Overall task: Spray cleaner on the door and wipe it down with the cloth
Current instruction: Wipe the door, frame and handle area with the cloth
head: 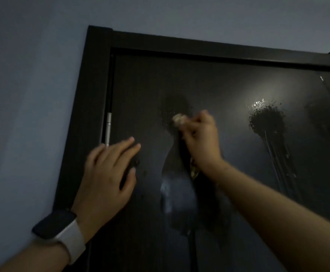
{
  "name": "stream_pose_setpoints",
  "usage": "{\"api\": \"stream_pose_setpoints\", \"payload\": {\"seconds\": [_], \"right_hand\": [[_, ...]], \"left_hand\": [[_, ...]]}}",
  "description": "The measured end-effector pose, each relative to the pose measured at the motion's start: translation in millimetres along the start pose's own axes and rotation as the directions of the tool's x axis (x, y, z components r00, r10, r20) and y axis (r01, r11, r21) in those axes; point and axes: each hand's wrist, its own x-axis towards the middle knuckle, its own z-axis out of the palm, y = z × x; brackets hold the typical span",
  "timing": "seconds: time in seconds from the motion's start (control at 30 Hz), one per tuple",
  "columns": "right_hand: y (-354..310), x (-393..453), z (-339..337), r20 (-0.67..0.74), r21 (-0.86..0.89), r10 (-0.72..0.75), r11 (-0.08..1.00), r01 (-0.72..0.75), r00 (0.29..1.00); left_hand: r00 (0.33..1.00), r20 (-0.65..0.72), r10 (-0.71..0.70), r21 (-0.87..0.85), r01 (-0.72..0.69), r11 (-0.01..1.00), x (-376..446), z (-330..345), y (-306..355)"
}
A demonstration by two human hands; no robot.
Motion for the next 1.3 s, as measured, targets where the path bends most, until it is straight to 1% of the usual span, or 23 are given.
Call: {"api": "stream_pose_setpoints", "payload": {"seconds": [0.07, 0.13, 0.17, 0.2, 0.27, 0.37, 0.43, 0.47, 0.5, 0.57, 0.63, 0.7, 0.73, 0.77, 0.83, 0.9, 0.97, 1.0, 1.03, 1.07, 1.17, 1.23, 1.3], "right_hand": [[-31, -23, 14, 0.124, 0.110, -0.186, 0.979, 0.173, 0.975], [-40, -34, 16, 0.239, 0.116, -0.366, 0.930, 0.348, 0.899], [-33, -29, 13, 0.250, 0.110, -0.403, 0.915, 0.388, 0.880], [-22, -18, 10, 0.228, 0.086, -0.414, 0.910, 0.405, 0.881], [8, 10, 3, 0.125, -0.026, -0.346, 0.936, 0.352, 0.930], [53, 50, -9, 0.004, -0.238, -0.109, 0.965, 0.107, 0.994], [59, 61, -4, -0.041, -0.272, 0.021, 0.962, -0.032, 0.999], [50, 61, 3, -0.052, -0.263, 0.033, 0.964, -0.046, 0.998], [35, 58, 12, -0.049, -0.245, 0.002, 0.969, -0.014, 0.999], [-1, 45, 33, 0.002, -0.168, -0.126, 0.978, 0.125, 0.992], [-32, 30, 46, 0.108, -0.101, -0.254, 0.959, 0.265, 0.961], [-36, 30, 43, 0.210, -0.072, -0.356, 0.923, 0.377, 0.911], [-28, 35, 37, 0.236, -0.079, -0.370, 0.914, 0.397, 0.899], [-16, 42, 30, 0.232, -0.101, -0.356, 0.917, 0.386, 0.905], [15, 61, 15, 0.148, -0.187, -0.239, 0.946, 0.265, 0.960], [48, 79, 2, 0.059, -0.296, -0.078, 0.951, 0.092, 0.995], [62, 91, 2, -0.015, -0.374, 0.069, 0.925, -0.070, 0.998], [58, 94, 9, -0.051, -0.383, 0.109, 0.916, -0.120, 0.993], [47, 97, 19, -0.066, -0.379, 0.109, 0.917, -0.126, 0.992], [31, 98, 32, -0.052, -0.366, 0.077, 0.926, -0.091, 0.996], [-24, 96, 80, 0.035, -0.238, -0.142, 0.960, 0.146, 0.989], [-45, 95, 93, 0.082, -0.178, -0.227, 0.955, 0.238, 0.970], [-38, 99, 83, 0.100, -0.199, -0.257, 0.941, 0.273, 0.961]], "left_hand": [[0.993, -0.096, -0.066, 0.061, 0.072, 0.995, 33, -9, -13], [0.978, -0.151, -0.141, 0.106, 0.158, 0.982, 63, -13, -24], [0.973, -0.157, -0.169, 0.123, 0.189, 0.974, 74, -13, -29], [0.971, -0.149, -0.185, 0.141, 0.206, 0.968, 82, -10, -32], [0.972, -0.127, -0.200, 0.171, 0.220, 0.960, 89, -3, -38], [0.962, -0.142, -0.231, 0.180, 0.255, 0.950, 88, 5, -44], [0.953, -0.161, -0.255, 0.170, 0.281, 0.944, 88, 5, -46], [0.953, -0.159, -0.259, 0.170, 0.284, 0.944, 89, 5, -47], [0.955, -0.153, -0.255, 0.170, 0.280, 0.945, 89, 6, -48], [0.957, -0.157, -0.245, 0.172, 0.270, 0.947, 89, 6, -48], [0.956, -0.168, -0.241, 0.174, 0.270, 0.947, 89, 6, -49], [0.958, -0.170, -0.230, 0.178, 0.259, 0.949, 89, 5, -50], [0.962, -0.168, -0.214, 0.185, 0.244, 0.952, 89, 4, -52], [0.966, -0.166, -0.197, 0.202, 0.229, 0.952, 89, 3, -55], [0.972, -0.161, -0.169, 0.244, 0.205, 0.948, 89, 0, -61], [0.976, -0.152, -0.158, 0.260, 0.194, 0.946, 88, -1, -64], [0.976, -0.155, -0.153, 0.269, 0.191, 0.944, 89, 1, -65], [0.976, -0.157, -0.153, 0.271, 0.191, 0.943, 90, 2, -64], [0.975, -0.158, -0.155, 0.269, 0.194, 0.943, 90, 3, -65], [0.974, -0.160, -0.159, 0.270, 0.198, 0.942, 90, 3, -65], [0.971, -0.155, -0.184, 0.271, 0.221, 0.937, 90, 2, -66], [0.970, -0.152, -0.192, 0.255, 0.226, 0.940, 90, 0, -66], [0.971, -0.144, -0.191, 0.245, 0.222, 0.944, 90, 1, -67]]}}
